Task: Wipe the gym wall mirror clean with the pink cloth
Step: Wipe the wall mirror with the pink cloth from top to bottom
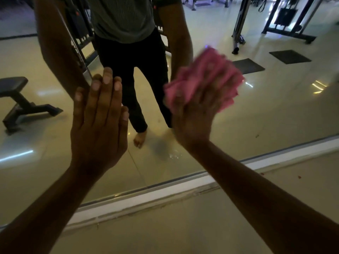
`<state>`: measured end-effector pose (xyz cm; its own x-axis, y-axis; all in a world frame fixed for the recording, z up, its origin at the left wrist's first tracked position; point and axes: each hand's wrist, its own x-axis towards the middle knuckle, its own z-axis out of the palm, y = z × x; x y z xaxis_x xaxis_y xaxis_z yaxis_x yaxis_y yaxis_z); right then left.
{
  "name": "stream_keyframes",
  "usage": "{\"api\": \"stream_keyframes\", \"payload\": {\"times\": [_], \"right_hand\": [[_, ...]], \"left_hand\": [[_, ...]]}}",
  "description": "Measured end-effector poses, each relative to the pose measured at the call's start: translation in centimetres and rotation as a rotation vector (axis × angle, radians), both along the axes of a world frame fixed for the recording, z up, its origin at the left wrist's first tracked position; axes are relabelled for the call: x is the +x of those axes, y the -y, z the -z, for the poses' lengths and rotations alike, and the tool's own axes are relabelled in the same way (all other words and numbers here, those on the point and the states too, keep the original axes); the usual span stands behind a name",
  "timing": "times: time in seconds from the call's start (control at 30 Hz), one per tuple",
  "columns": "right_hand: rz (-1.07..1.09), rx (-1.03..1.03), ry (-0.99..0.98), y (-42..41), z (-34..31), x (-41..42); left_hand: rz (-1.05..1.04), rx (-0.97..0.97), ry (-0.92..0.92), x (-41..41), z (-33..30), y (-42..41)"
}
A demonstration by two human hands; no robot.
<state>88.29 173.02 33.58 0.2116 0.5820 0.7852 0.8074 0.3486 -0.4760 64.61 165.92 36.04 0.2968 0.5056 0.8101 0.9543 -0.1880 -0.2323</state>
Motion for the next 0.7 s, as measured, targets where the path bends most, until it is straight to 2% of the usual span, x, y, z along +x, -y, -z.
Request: {"api": "stream_keyframes", "payload": {"times": [0.1, 0.17, 0.2, 0.3, 0.33, 0.37, 0.4, 0.47, 0.53, 0.6, 0.67, 0.7], "right_hand": [[-0.257, 0.077, 0.501, 2.2, 5.0, -1.9], [-0.172, 0.031, 0.672, 2.7, 9.0, 2.8], [-0.102, 0.007, 0.614, 2.5, 9.1, 4.2], [0.038, -0.027, 0.029, 1.2, 2.3, 0.9], [0.042, -0.018, -0.039, 1.0, 0.4, -1.7], [-0.017, 0.031, 0.019, 1.2, -0.3, -4.1], [-0.113, 0.089, 0.175, 1.8, 0.7, -6.0], [-0.281, 0.095, 0.476, 3.5, 5.8, -5.5], [-0.160, 0.039, 0.604, 3.4, 10.7, -0.1], [-0.046, -0.025, 0.455, 3.1, 9.9, 2.5], [-0.004, -0.033, 0.105, 2.2, 5.3, 0.0], [-0.005, -0.028, -0.010, 1.8, 3.3, -2.3]], "left_hand": [[-0.002, -0.023, 0.000, -1.1, -0.2, 0.4], [0.024, -0.048, -0.009, -1.6, -0.5, 0.6], [0.039, -0.061, -0.011, -1.8, -0.6, 0.7], [0.071, -0.082, -0.004, -2.1, -0.9, 1.0], [0.081, -0.083, 0.001, -2.1, -0.8, 1.0], [0.085, -0.082, 0.007, -2.2, -0.8, 0.9], [0.080, -0.085, 0.012, -2.4, -0.8, 1.0], [0.075, -0.085, -0.014, -3.0, -1.0, 1.0], [0.075, -0.095, -0.054, -3.6, -1.2, 0.9], [0.070, -0.109, -0.058, -3.8, -1.3, 0.9], [0.081, -0.118, -0.059, -3.9, -1.2, 1.0], [0.083, -0.114, -0.065, -3.9, -1.1, 1.1]]}}
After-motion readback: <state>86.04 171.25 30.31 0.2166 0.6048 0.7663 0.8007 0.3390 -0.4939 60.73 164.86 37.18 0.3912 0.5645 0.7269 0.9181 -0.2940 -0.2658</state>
